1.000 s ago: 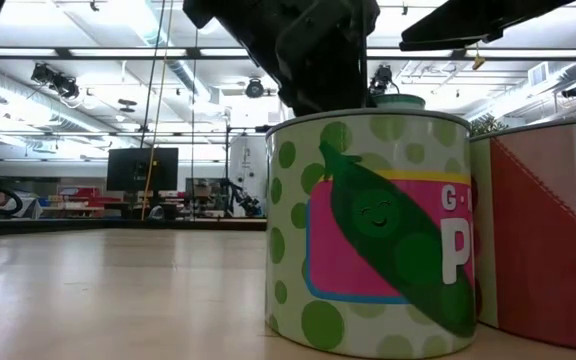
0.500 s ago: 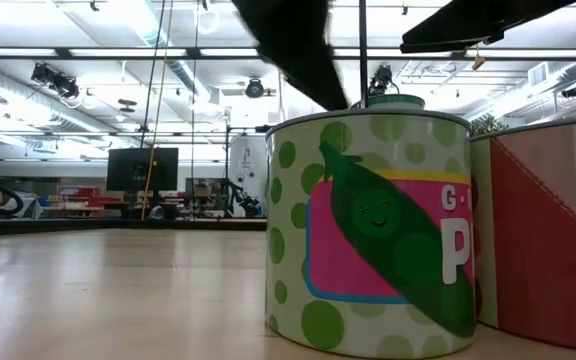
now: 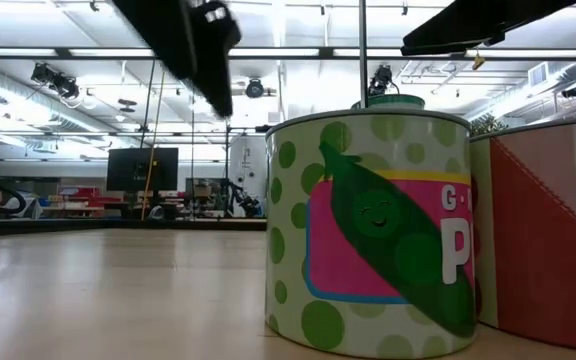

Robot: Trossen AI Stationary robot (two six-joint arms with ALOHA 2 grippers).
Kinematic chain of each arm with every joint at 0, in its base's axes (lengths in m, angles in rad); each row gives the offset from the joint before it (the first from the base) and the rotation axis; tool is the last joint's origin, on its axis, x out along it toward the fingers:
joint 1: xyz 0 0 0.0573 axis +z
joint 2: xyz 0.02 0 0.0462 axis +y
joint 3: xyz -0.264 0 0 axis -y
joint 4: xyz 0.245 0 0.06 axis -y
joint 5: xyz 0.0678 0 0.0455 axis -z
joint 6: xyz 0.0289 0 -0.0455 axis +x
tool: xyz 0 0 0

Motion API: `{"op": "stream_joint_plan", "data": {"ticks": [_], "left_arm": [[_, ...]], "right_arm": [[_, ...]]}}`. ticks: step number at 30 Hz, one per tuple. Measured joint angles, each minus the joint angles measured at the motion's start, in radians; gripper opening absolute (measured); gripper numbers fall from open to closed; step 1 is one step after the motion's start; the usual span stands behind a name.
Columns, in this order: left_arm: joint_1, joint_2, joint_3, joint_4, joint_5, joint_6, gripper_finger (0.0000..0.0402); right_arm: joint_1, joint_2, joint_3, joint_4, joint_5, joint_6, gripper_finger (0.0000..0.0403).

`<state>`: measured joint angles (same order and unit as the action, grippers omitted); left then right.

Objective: Pick and place cans onto a shelf
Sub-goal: Put the canned green peas on the shelf

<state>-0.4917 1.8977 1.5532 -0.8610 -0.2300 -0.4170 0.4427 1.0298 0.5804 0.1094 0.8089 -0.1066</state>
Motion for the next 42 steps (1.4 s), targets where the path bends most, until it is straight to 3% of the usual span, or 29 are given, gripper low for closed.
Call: {"op": "stream_joint_plan", "data": {"ticks": [5, 8, 11, 15, 18, 26, 36, 42], "left_arm": [[-0.084, 0.000, -0.120, 0.264, -0.006, -0.070, 0.0391], [-0.113, 0.000, -0.192, 0.452, -0.102, -0.071, 0.0391], [-0.110, 0.000, -0.263, 0.608, -0.189, -0.103, 0.0391], [-0.087, 0.001, -0.338, 0.800, -0.196, -0.195, 0.0391], [-0.070, 0.001, -0.360, 0.807, -0.193, -0.252, 0.0391], [-0.075, 0.001, -0.361, 0.878, -0.186, -0.233, 0.0389], [-0.075, 0.087, -0.330, 0.884, -0.154, -0.278, 0.0389], [-0.071, 0.098, -0.296, 0.749, -0.140, -0.270, 0.0389]], "right_arm": [[0.000, 0.000, 0.000, -0.001, 0.000, 0.000, 0.0373], [0.000, 0.000, 0.000, -0.001, 0.000, 0.000, 0.0373], [0.000, 0.000, 0.000, -0.002, 0.000, -0.001, 0.0373], [0.000, 0.000, 0.000, -0.003, 0.000, -0.016, 0.0373], [0.000, 0.000, 0.000, -0.003, 0.000, -0.024, 0.0373], [-0.001, 0.000, 0.000, -0.002, 0.000, -0.023, 0.0373], [-0.001, 0.000, 0.000, 0.001, 0.000, -0.014, 0.0373], [-0.001, 0.000, 0.000, 0.001, 0.000, -0.009, 0.0373]]}}
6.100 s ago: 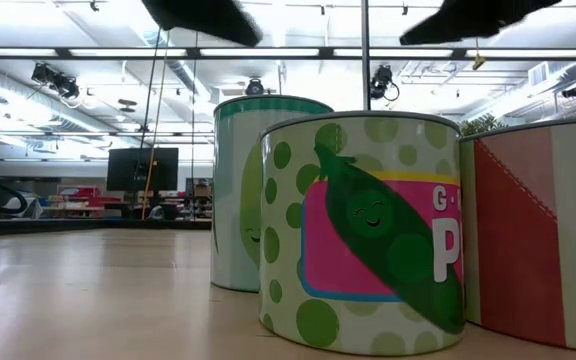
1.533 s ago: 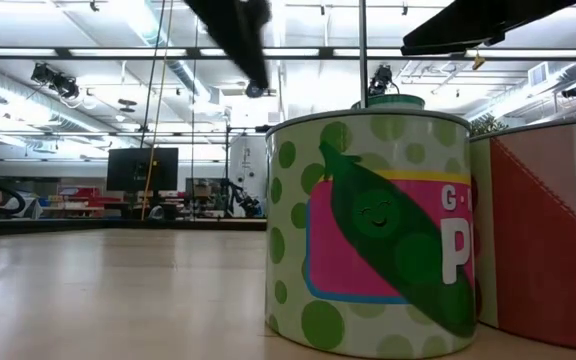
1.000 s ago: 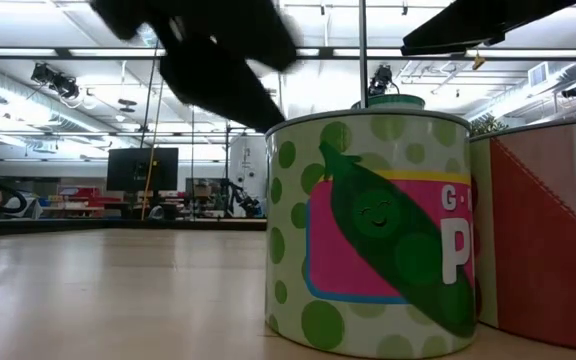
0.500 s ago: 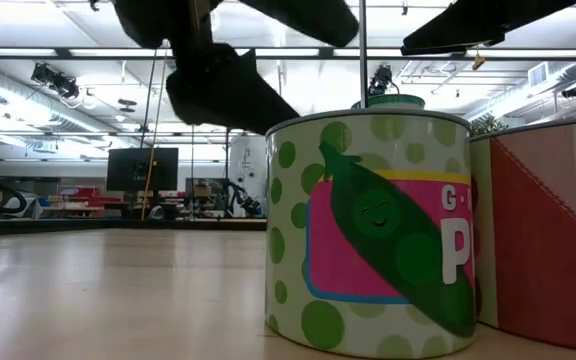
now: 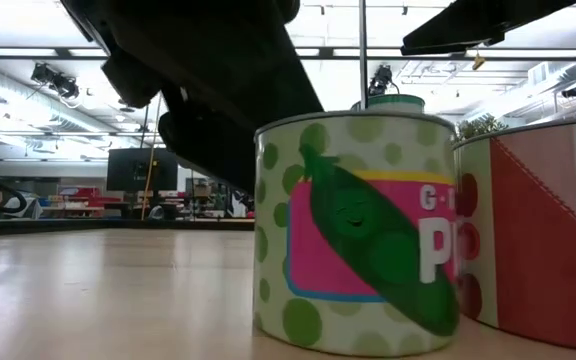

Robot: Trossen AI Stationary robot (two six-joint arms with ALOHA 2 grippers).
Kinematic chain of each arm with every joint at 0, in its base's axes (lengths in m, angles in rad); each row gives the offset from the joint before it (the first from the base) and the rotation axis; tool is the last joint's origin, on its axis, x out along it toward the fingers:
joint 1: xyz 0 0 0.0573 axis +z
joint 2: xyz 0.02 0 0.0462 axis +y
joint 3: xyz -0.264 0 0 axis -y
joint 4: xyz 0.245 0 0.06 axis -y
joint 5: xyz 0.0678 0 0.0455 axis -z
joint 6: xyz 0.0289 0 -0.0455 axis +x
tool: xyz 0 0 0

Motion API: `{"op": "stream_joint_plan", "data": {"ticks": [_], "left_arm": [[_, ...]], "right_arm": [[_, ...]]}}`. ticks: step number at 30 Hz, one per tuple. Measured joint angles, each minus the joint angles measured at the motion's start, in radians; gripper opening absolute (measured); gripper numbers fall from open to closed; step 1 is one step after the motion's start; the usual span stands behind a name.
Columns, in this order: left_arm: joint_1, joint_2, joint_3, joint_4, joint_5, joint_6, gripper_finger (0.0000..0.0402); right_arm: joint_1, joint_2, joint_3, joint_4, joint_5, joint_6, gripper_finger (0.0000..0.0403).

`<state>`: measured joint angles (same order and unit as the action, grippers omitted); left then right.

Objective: Pick and place cans onto a shelf
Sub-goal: Put the canned green peas on the shelf

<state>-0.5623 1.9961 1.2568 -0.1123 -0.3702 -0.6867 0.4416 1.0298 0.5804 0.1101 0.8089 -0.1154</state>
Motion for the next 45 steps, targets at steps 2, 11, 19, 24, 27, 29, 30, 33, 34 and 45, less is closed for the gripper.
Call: {"op": "stream_joint_plan", "data": {"ticks": [2, 11, 19, 24, 27, 29, 30, 33, 34, 45], "left_arm": [[0.006, -0.001, 0.001, -0.021, -0.001, -0.002, 0.0389], [0.039, -0.013, 0.019, -0.120, -0.020, 0.034, 0.0389], [0.065, -0.017, 0.115, -0.417, -0.078, 0.116, 0.0389], [0.098, -0.021, 0.122, -0.527, -0.105, 0.178, 0.0389], [0.132, -0.022, 0.122, -0.600, -0.128, 0.231, 0.0388], [0.158, -0.032, 0.121, -0.632, -0.135, 0.268, 0.0388], [0.170, -0.042, 0.120, -0.650, -0.136, 0.291, 0.0388], [0.202, -0.082, 0.113, -0.681, -0.121, 0.344, 0.0388], [0.210, -0.100, 0.110, -0.698, -0.111, 0.360, 0.0388], [0.215, -0.206, 0.107, -0.700, 0.162, 0.326, 0.0388]], "right_arm": [[0.000, 0.000, 0.000, 0.000, 0.000, 0.000, 0.0373], [0.000, 0.000, 0.000, 0.000, 0.000, -0.001, 0.0373], [0.000, 0.000, 0.000, 0.000, 0.000, 0.000, 0.0373], [0.000, 0.000, 0.000, 0.000, 0.000, 0.005, 0.0373], [0.000, 0.000, 0.000, -0.001, 0.000, 0.008, 0.0373], [0.000, 0.000, 0.000, -0.001, 0.000, 0.008, 0.0373], [0.000, 0.000, 0.000, -0.001, 0.000, 0.008, 0.0373], [0.000, 0.000, 0.000, -0.005, 0.000, 0.008, 0.0373], [0.000, 0.000, 0.000, -0.005, 0.000, 0.008, 0.0373], [0.000, 0.000, 0.000, -0.012, 0.000, 0.031, 0.0373]]}}
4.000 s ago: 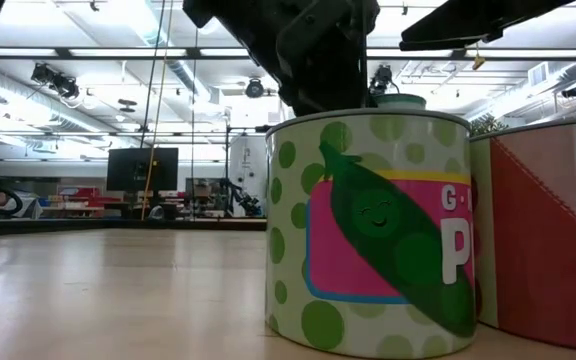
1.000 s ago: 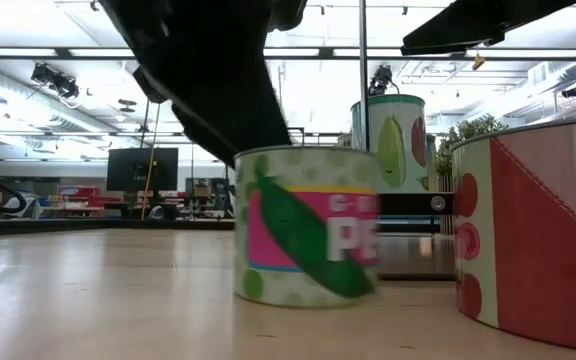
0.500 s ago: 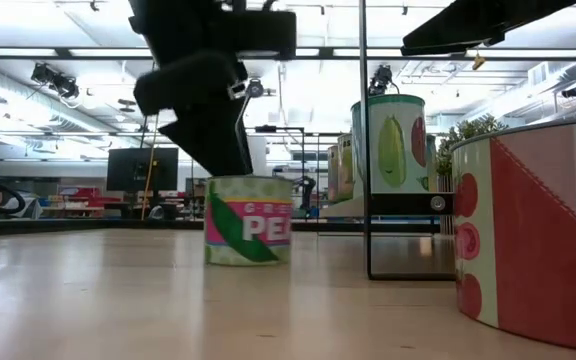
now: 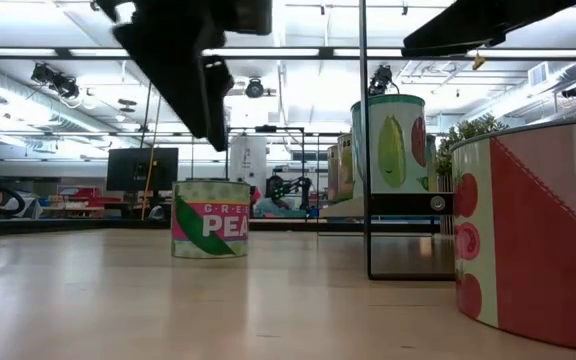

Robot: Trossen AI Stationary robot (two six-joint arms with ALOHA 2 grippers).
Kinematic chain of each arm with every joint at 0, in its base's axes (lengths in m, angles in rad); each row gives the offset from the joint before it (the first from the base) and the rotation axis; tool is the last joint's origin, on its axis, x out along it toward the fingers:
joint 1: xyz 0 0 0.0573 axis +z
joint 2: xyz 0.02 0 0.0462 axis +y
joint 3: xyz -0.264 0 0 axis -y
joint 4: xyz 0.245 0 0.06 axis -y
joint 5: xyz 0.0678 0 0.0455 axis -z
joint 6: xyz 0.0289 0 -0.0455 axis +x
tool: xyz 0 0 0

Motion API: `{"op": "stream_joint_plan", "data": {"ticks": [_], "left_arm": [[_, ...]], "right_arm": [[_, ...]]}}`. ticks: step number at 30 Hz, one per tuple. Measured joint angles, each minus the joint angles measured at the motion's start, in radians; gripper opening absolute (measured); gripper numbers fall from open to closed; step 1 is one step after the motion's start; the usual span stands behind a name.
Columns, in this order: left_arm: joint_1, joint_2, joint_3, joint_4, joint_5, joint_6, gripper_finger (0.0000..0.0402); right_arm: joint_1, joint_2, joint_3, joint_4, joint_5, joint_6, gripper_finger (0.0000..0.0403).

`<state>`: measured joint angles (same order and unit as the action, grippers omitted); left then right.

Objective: Pick and place cans onto a shelf
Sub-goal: Put the canned green peas on the shelf

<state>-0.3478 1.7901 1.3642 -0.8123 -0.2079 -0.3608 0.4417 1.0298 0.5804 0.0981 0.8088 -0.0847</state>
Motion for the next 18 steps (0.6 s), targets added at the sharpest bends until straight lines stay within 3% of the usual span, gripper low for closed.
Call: {"op": "stream_joint_plan", "data": {"ticks": [9, 18], "left_arm": [[-0.020, 0.001, -0.126, -0.016, 0.004, -0.112, 0.0388], [-0.009, 0.009, -0.271, 0.298, -0.065, -0.141, 0.0389]], "right_arm": [[0.000, 0.000, 0.000, -0.004, -0.018, 0.007, 0.0373], [0.000, 0.000, 0.000, -0.004, -0.018, 0.007, 0.0373]]}}
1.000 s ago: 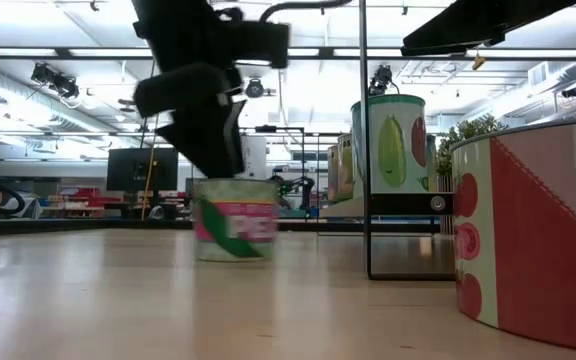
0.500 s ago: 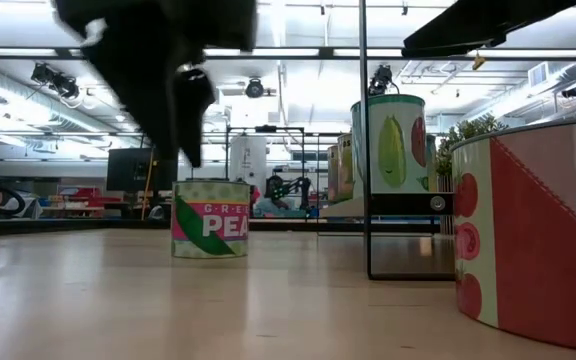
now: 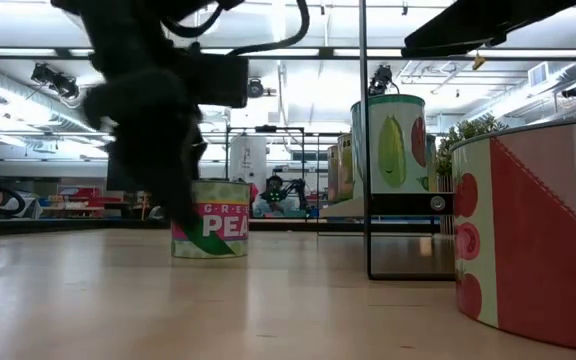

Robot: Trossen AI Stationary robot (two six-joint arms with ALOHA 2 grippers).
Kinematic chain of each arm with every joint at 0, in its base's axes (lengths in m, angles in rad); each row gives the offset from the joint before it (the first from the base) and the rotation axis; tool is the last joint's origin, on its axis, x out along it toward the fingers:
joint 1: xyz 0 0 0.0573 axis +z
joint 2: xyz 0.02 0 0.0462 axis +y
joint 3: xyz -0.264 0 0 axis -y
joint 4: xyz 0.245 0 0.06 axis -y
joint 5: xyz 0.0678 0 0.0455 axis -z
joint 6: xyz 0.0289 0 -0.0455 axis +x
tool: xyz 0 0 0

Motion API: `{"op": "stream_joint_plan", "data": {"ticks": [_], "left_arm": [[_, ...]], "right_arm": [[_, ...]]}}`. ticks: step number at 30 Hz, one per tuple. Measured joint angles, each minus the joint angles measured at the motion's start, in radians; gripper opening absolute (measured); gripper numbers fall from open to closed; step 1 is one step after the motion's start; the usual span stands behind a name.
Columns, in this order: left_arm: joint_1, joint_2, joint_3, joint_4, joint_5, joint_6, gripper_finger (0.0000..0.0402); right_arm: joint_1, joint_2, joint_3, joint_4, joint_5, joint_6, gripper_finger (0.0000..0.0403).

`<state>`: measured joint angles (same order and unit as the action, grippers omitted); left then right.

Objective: Pick and place cans onto a shelf
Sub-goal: Put the canned green peas on the shelf

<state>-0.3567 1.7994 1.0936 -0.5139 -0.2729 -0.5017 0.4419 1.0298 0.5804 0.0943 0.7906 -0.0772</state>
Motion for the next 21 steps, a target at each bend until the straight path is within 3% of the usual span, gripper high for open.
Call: {"op": "stream_joint_plan", "data": {"ticks": [3, 7, 13, 17, 21], "left_arm": [[0.004, 0.003, -0.025, 0.072, -0.056, -0.018, 0.0389], [0.007, 0.003, -0.040, 0.092, -0.057, -0.033, 0.0381], [0.007, 0.003, -0.042, 0.125, -0.072, -0.037, 0.0318], [0.020, -0.008, -0.021, 0.095, -0.088, -0.025, 0.0280], [0.038, -0.053, 0.065, -0.009, -0.109, 0.029, 0.0276]], "right_arm": [[0.000, 0.000, 0.000, 0.001, 0.000, 0.000, 0.0373], [0.000, 0.000, 0.000, 0.002, 0.000, 0.000, 0.0373], [0.000, 0.000, 0.000, -0.001, 0.000, -0.001, 0.0373], [0.000, 0.000, 0.000, -0.012, 0.000, -0.006, 0.0373], [-0.017, -0.010, 0.018, -0.016, -0.005, -0.005, 0.0373]]}}
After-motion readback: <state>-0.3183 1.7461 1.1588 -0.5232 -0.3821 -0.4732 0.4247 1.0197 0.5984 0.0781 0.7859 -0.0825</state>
